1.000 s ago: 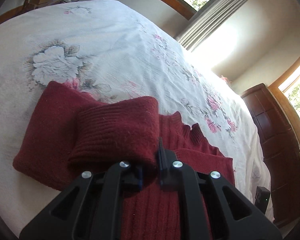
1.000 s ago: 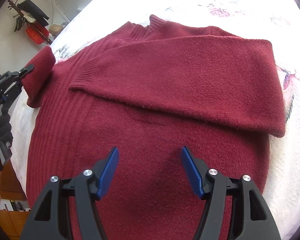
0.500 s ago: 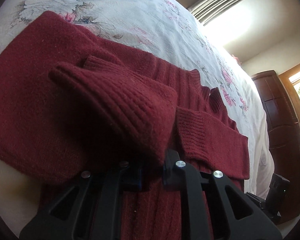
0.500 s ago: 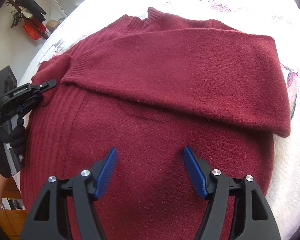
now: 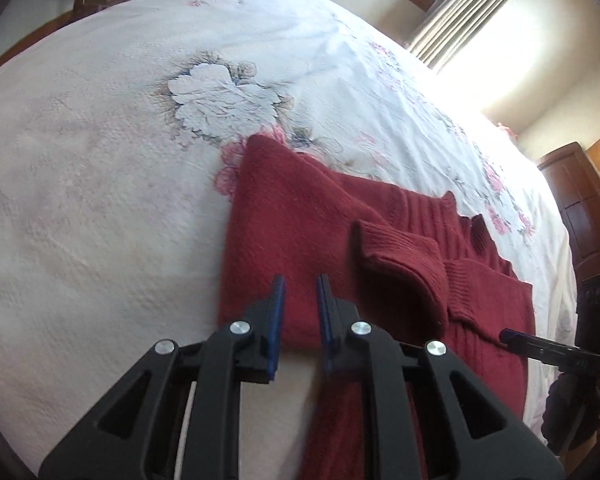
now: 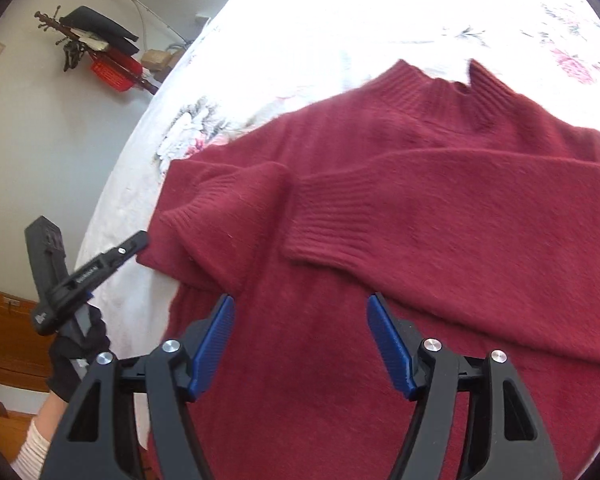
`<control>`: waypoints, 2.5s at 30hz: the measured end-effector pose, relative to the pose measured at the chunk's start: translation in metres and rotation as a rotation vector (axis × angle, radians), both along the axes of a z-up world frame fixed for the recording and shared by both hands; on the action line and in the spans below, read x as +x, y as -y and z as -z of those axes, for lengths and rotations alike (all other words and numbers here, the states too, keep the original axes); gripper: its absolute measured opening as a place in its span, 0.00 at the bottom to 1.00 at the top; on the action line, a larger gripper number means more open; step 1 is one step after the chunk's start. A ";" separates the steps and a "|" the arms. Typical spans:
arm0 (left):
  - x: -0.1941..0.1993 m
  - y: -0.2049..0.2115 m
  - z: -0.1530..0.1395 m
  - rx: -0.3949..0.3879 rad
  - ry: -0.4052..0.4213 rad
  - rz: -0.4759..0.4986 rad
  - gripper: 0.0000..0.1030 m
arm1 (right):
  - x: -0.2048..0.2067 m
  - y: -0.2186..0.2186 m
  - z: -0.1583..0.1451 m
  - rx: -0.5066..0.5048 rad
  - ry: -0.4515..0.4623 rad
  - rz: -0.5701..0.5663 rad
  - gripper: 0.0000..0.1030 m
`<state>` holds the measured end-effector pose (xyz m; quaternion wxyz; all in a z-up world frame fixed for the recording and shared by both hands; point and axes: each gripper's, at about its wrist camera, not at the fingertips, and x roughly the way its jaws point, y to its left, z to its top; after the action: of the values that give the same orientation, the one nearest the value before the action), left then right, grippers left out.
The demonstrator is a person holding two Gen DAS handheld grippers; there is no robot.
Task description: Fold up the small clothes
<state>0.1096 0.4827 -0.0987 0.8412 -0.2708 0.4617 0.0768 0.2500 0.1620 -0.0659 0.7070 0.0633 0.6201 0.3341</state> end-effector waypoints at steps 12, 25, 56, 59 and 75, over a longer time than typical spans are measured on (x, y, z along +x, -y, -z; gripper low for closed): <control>0.011 -0.001 0.022 0.018 -0.060 0.045 0.14 | 0.024 -0.081 0.046 0.046 -0.158 0.012 0.49; 0.024 0.034 -0.025 0.026 0.049 0.062 0.15 | 0.020 -0.006 -0.040 0.110 0.088 -0.020 0.10; 0.063 0.107 -0.005 0.074 -0.021 0.201 0.21 | 0.013 -0.020 -0.006 -0.348 0.286 -0.164 0.54; 0.067 0.103 0.007 0.051 -0.047 0.186 0.21 | 0.019 -0.022 0.008 -0.350 0.259 -0.138 0.54; 0.075 0.095 0.024 0.028 -0.077 0.160 0.20 | 0.040 0.090 -0.008 -0.050 0.116 0.191 0.09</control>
<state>0.1848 0.3873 -0.1229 0.8300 -0.2181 0.5127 0.0262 0.2897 0.0717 -0.0580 0.7716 0.0849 0.5774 0.2530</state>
